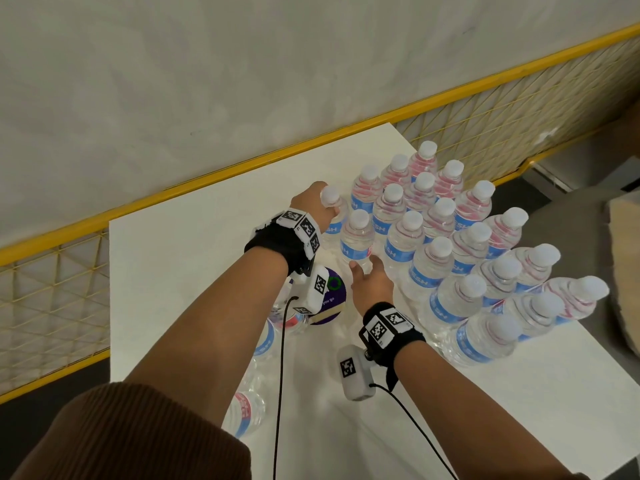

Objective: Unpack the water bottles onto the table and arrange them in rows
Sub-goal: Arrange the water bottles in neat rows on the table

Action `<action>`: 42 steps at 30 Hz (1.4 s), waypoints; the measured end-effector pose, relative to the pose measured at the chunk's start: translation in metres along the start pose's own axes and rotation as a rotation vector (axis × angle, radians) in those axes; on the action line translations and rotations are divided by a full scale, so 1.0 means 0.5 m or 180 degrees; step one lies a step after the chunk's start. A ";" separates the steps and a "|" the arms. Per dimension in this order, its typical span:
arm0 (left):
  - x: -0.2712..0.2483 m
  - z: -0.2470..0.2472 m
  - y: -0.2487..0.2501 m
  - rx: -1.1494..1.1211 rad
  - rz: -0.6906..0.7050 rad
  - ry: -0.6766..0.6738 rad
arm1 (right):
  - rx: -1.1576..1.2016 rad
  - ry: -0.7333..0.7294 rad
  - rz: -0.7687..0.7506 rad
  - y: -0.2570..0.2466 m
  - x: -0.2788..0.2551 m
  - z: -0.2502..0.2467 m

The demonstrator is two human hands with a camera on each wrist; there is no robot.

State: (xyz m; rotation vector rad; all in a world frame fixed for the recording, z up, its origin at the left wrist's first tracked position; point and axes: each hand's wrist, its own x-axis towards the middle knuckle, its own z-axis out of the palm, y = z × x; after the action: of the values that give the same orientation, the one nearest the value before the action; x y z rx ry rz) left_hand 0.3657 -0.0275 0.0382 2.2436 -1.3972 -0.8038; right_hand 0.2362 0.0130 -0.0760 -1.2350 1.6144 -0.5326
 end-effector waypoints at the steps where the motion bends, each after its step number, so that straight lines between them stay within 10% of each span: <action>1: 0.000 -0.001 -0.001 0.0027 0.0006 -0.0015 | 0.0043 -0.0003 -0.0007 0.001 0.000 0.003; 42: 0.032 0.012 0.000 -0.1207 -0.0274 -0.0272 | 0.0639 0.0132 -0.0807 -0.031 -0.034 -0.006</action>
State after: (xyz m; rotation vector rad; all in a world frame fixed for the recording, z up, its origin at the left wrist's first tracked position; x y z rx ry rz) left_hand 0.3675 -0.0418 0.0295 2.0037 -1.0796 -1.1023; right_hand 0.2404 0.0219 -0.0547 -1.2893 1.4071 -0.8633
